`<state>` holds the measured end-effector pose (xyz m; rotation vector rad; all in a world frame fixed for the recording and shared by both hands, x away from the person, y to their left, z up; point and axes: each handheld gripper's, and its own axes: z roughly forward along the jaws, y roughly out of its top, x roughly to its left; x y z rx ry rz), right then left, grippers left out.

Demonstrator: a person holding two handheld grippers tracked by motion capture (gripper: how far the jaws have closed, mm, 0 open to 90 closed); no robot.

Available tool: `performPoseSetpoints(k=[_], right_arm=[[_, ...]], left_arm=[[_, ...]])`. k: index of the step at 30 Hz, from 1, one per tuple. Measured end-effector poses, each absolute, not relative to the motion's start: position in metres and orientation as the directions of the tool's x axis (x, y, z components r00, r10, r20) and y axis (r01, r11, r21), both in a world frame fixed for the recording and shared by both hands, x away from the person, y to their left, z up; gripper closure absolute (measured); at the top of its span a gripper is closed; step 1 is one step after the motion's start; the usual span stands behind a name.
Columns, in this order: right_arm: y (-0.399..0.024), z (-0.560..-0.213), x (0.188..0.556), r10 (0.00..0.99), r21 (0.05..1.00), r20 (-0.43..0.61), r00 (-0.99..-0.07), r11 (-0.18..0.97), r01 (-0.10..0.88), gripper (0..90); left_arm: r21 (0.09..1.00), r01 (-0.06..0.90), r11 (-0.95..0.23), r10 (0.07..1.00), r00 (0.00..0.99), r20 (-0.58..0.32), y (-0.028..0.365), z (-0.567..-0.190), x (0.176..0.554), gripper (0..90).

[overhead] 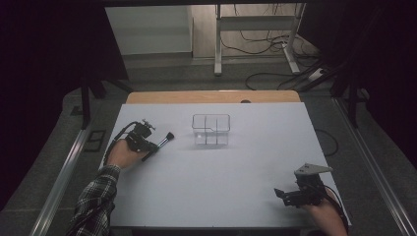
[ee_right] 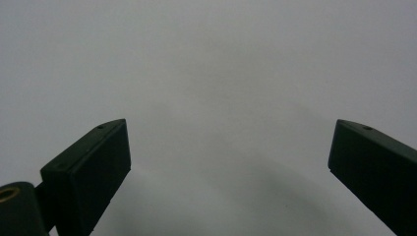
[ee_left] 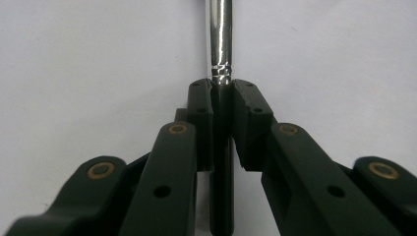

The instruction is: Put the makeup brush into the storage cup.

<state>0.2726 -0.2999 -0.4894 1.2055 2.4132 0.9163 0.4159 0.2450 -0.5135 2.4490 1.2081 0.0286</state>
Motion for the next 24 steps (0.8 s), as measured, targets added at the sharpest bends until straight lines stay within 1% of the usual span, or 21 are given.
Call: performPoseSetpoints(k=[11, 24], right_arm=[[-0.300, -0.489, 0.273, 0.794, 0.653, 0.020, -0.607, 0.449, 0.609, 2.2], [-0.299, -0.490, 0.273, 0.794, 0.652, 0.021, -0.608, 0.450, 0.610, 2.3]], left_arm=[[0.410, 0.736, -0.539, 0.750, 0.641, -0.163, 0.248, -0.498, 0.406, 79.3], [0.479, 0.702, -0.527, 0.738, 0.658, -0.152, 0.246, -0.495, 0.387, 79.4]])
